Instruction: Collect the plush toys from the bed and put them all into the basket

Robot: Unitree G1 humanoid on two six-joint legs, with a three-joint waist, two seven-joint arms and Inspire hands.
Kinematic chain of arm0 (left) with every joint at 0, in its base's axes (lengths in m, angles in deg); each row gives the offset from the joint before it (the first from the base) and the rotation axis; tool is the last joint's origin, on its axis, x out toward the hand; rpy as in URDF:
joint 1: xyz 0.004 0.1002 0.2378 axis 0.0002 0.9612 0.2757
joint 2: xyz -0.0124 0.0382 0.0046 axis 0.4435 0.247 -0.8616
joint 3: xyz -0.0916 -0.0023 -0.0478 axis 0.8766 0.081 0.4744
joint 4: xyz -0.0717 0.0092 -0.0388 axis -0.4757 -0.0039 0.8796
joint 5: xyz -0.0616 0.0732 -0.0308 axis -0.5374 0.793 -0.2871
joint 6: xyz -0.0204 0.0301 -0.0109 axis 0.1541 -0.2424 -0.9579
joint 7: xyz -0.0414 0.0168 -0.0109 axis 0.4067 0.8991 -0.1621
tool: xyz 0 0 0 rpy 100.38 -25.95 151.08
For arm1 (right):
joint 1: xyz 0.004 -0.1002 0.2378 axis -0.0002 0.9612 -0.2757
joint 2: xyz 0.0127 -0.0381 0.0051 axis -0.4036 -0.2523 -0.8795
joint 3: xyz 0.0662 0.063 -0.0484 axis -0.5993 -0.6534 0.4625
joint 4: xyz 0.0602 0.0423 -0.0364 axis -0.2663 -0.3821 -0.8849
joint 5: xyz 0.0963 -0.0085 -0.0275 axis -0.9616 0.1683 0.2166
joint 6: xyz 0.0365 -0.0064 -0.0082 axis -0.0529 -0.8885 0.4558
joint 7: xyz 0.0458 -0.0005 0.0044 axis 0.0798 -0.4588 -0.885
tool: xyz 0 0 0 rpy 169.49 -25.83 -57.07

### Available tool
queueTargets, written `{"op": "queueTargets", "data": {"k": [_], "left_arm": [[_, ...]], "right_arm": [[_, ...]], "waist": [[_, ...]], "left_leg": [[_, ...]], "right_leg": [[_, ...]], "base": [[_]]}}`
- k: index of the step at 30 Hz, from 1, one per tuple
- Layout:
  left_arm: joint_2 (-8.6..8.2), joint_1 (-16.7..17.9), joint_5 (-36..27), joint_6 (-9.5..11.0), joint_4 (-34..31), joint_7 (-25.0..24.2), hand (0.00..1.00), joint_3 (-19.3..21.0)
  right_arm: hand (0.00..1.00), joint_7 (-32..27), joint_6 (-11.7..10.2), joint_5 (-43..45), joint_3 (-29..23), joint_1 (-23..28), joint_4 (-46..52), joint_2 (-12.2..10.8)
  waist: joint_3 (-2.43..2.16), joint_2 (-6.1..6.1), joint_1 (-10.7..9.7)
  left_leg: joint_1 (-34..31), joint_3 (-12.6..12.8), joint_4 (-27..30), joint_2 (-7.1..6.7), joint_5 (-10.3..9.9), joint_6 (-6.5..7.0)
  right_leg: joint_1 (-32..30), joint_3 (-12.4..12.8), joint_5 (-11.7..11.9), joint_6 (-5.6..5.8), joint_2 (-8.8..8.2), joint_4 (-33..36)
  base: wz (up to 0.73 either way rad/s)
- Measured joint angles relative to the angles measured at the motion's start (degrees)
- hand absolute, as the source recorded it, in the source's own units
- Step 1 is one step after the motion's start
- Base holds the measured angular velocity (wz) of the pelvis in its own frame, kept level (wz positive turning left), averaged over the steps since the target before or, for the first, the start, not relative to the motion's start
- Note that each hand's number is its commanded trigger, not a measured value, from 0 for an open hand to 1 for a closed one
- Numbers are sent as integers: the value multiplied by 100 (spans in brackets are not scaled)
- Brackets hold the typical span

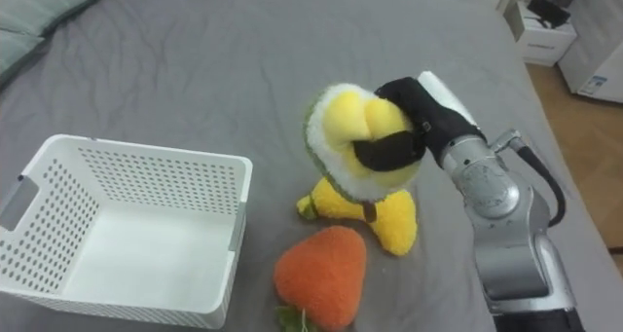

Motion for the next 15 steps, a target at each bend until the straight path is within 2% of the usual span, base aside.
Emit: {"op": "queueTargets", "data": {"k": [5,7,8,10,15], "left_arm": [[-18,-70,-3,41,-2,2,0,-63],[-17,-159,9,41,-24,2,0,-65],[-19,-162,13,41,-44,2,0,-65],[-23,-168,16,41,-80,1,0,-64],[-20,-174,58,26,-127,1,0,-67]], "right_arm": [[100,88,21,340,343,-342,0,-187],[100,92,116,363,536,-394,-5,-238],[100,94,137,371,594,-411,-21,-243],[100,167,146,382,696,-512,-53,-279],[100,216,232,526,888,-920,-132,-285]], "waist": [[7,-4,217],[39,-58,379],[41,-73,393],[39,-120,518],[31,-188,657]], "left_leg": [[-71,-149,12,-21,20,-1],[-92,-210,13,-35,46,-1],[-99,-229,13,-39,50,-1],[-152,-319,14,-61,66,3],[-276,-581,39,-114,125,5]], "right_leg": [[7,-183,0,0,-16,-19],[-9,-229,0,1,-28,-15],[-10,-239,0,1,-30,-13],[-10,-280,0,1,-44,-8],[-10,-406,-1,2,-66,-11]], "base": [[14],[13],[14],[16],[26]]}}
